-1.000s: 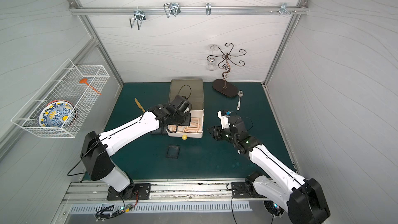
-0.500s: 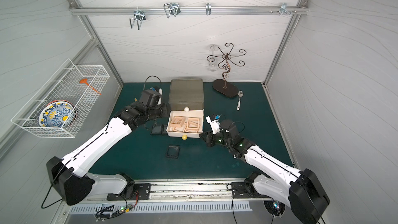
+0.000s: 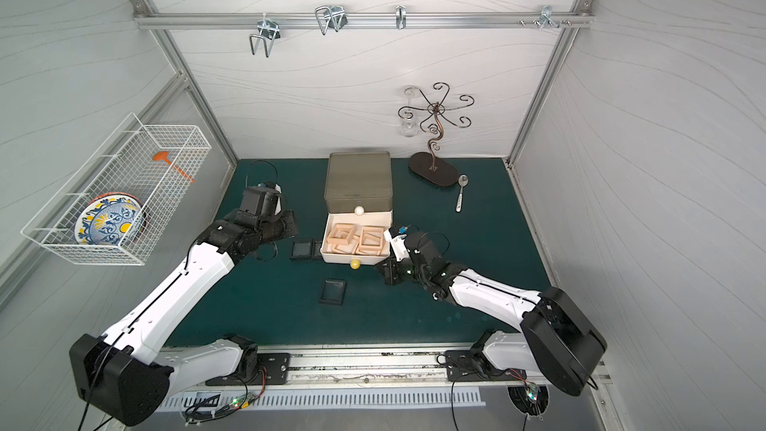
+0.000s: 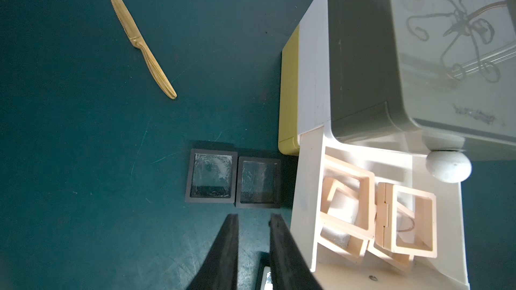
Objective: Place the brooch boxes into the drawer by color
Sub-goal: Close the drawer in the storage box.
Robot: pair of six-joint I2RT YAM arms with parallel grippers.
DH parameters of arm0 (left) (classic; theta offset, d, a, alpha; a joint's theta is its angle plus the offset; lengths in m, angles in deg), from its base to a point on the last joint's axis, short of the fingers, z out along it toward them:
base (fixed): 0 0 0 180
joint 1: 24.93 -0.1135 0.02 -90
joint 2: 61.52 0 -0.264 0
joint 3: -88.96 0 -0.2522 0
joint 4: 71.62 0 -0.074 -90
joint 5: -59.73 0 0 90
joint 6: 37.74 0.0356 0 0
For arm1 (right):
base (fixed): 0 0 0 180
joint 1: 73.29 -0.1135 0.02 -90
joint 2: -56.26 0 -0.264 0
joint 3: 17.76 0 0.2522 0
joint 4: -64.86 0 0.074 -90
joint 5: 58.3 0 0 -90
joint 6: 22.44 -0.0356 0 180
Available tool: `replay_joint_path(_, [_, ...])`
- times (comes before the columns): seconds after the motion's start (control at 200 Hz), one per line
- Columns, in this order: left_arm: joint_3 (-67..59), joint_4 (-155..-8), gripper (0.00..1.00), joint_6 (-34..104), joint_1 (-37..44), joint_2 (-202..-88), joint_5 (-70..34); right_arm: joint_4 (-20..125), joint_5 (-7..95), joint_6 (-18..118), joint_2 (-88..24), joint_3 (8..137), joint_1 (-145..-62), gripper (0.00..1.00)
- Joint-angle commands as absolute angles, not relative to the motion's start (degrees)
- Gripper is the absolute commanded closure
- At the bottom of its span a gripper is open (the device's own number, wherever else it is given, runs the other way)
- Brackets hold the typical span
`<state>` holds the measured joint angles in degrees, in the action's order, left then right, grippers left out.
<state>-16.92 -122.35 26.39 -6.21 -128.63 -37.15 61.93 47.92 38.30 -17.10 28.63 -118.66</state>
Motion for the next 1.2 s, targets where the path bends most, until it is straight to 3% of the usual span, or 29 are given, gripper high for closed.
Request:
replay_joint_path(0.0, [-17.24, -120.36, 0.76, 27.17, -6.77, -127.56, -36.51, 64.7, 45.94, 40.47, -18.94, 31.8, -118.49, 1.0])
replay_joint_path(1.196, [-17.77, -122.5, 0.75, 29.47, -8.23, -122.93, -37.25, 71.59, 42.59, 39.88, -30.5, 40.3, -110.03, 1.0])
